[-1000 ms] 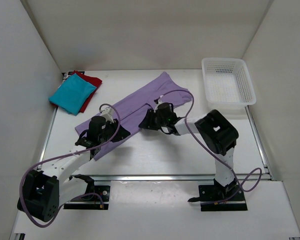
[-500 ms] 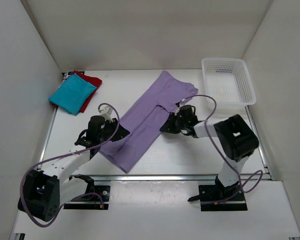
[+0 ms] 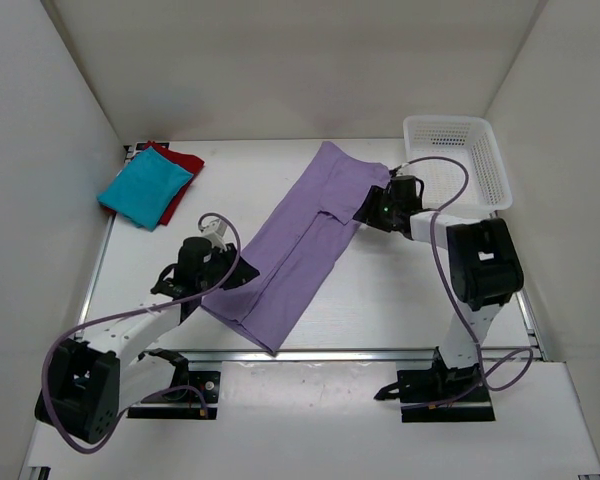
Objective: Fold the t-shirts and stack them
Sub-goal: Rotate the tshirt 90 degrees
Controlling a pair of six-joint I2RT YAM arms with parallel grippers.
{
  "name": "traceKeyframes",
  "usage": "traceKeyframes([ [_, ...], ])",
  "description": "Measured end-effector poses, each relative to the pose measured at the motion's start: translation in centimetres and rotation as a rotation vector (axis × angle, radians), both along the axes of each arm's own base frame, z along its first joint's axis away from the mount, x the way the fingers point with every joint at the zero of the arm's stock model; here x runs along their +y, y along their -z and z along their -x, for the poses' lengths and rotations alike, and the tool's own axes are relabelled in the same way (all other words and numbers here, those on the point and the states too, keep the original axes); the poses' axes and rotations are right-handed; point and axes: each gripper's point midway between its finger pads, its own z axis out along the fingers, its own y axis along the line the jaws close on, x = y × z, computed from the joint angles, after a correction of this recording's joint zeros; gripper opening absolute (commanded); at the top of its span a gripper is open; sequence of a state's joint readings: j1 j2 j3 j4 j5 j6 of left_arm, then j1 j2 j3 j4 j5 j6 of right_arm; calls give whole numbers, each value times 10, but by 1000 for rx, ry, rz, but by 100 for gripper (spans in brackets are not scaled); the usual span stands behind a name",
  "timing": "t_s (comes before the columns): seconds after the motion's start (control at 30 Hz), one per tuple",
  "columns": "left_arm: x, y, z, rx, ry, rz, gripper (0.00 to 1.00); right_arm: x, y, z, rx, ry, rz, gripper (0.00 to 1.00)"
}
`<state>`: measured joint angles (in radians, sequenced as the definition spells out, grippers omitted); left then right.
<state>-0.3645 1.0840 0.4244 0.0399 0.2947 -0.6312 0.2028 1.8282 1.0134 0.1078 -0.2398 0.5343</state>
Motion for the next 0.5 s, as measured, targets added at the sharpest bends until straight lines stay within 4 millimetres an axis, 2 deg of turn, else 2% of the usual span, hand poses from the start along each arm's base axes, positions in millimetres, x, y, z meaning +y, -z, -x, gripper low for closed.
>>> traceKeyframes([
  [0.03,1,0,1,-1,-2,0,27,-1,2,-9,-3,14,5,41],
  [0.17,5,3,5,0,-7,-3,27,-7,17,-38,20,62,-5,36],
  [0.23,5,4,6,3,-7,-5,27,-7,17,-52,15,71,-4,18],
  [0.27,5,4,6,3,-7,-6,28,-7,19,-57,23,70,-4,17],
  [0.37,6,4,6,4,-6,-7,28,3,22,-79,44,38,-8,3],
  [0.47,8,5,5,4,-11,-16,28,21,23,-110,59,-34,-2,2],
  [0.5,10,6,5,5,-15,-21,28,29,22,-126,60,-68,4,9],
])
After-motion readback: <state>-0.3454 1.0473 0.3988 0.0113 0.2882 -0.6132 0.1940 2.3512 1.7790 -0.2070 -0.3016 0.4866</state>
